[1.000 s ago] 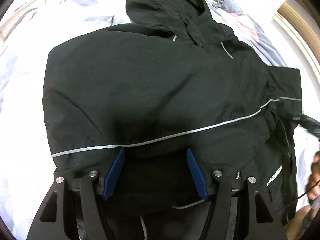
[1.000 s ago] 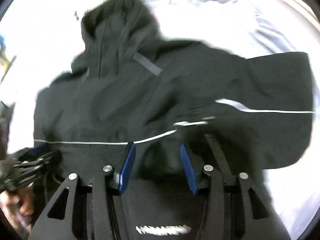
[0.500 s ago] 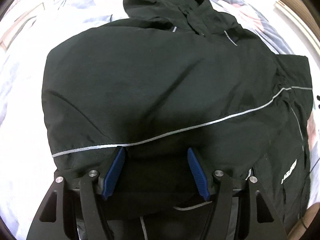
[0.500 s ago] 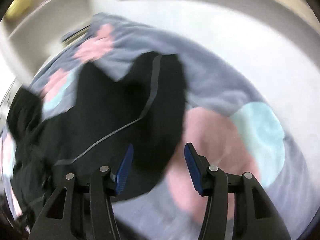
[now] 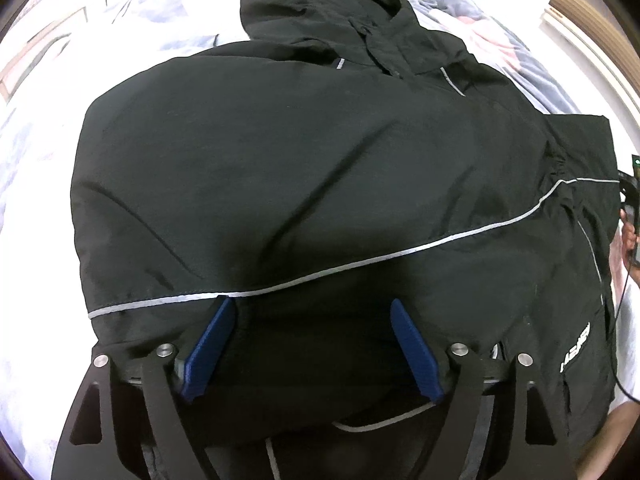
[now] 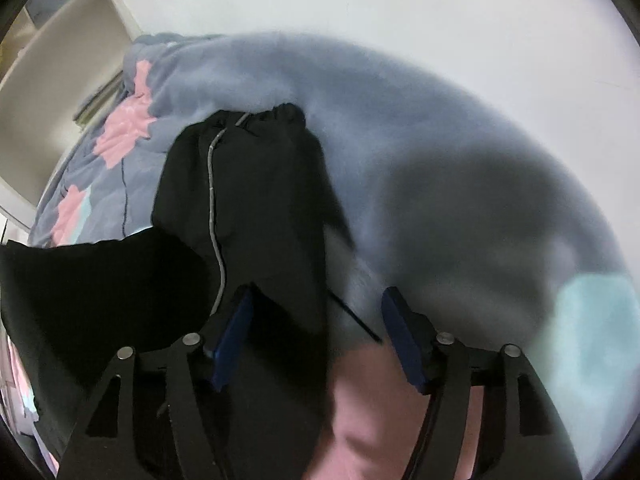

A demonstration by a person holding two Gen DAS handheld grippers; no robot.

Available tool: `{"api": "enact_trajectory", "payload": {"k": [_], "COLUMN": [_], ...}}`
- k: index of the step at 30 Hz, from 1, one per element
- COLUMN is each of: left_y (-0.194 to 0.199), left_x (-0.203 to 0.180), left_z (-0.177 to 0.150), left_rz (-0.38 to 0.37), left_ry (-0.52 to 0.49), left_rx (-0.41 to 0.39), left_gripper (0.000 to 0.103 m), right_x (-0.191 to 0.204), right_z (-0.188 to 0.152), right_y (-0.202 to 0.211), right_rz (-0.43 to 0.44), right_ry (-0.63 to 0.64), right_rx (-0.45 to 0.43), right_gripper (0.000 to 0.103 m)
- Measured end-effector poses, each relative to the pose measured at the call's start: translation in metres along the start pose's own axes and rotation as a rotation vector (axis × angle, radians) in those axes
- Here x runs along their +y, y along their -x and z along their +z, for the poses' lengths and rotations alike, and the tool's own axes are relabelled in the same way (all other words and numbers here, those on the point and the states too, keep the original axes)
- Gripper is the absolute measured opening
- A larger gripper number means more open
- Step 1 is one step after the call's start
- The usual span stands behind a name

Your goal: Fold large clothes

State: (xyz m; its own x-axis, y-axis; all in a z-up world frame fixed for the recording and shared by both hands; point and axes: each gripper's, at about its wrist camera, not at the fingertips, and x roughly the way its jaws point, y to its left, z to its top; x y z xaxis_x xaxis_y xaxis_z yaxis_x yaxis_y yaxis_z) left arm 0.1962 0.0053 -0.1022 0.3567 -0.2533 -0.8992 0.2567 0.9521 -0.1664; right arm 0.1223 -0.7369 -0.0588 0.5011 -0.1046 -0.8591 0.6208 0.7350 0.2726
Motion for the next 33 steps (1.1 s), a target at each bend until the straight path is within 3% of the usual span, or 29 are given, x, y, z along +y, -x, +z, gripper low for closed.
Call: {"api": "enact_trajectory", "payload": {"k": [2, 6, 8, 10, 13, 14, 18, 20, 23, 29, 33], "left_y": [0.000, 0.000, 0.001, 0.001, 0.000, 0.000, 0.001, 0.004, 0.016, 0.064, 0.084], "left_x": [-0.001, -0.001, 0.000, 0.001, 0.000, -0.001, -0.001, 0.001, 0.005, 0.010, 0.017], "left_z": [0.000, 0.000, -0.001, -0.001, 0.001, 0.001, 0.004, 0.004, 0.006, 0.022, 0.025], "left_rz": [-0.001, -0.006, -0.011, -0.014, -0.008, -0.004, -0.002, -0.007, -0.029, -0.058, -0.095], "left_ry": [-0.003, -0.008, -0.010, -0.010, -0.011, -0.010, 0.006, 0.014, 0.050, 0.090, 0.106], "left_rx": [-0.001, -0.006, -0.008, -0.008, -0.008, -0.007, -0.002, -0.011, -0.037, -0.187, -0.233], "left_gripper": [0.082, 0.082, 0.082, 0.082, 0.082, 0.082, 0.082, 0.082, 0.082, 0.082, 0.082], "right_x": [0.007, 0.033, 0.043, 0.045, 0.030, 0.023, -0.002, -0.005, 0.004, 0.067, 0.113], "right_z": [0.002, -0.002, -0.009, -0.016, -0.028, -0.029, -0.039, -0.043, -0.040, -0.041, -0.055], "right_y": [-0.008, 0.007, 0.030, 0.062, 0.099, 0.096, 0.040, 0.035, 0.059, 0.145, 0.184], "right_rz": [-0.013, -0.066, -0.083, -0.105, -0.245, -0.284, -0.341, -0.333, -0.254, -0.114, -0.047], "right_ry": [0.011, 0.082, 0.130, 0.156, 0.161, 0.151, 0.126, 0.122, 0.115, 0.248, 0.330], "right_rx": [0.007, -0.020, -0.064, -0.130, -0.246, -0.239, -0.035, -0.021, -0.060, -0.205, -0.259], "right_gripper": [0.072, 0.022, 0.012, 0.010, 0.010, 0.010, 0.010, 0.010, 0.009, 0.006, 0.006]}}
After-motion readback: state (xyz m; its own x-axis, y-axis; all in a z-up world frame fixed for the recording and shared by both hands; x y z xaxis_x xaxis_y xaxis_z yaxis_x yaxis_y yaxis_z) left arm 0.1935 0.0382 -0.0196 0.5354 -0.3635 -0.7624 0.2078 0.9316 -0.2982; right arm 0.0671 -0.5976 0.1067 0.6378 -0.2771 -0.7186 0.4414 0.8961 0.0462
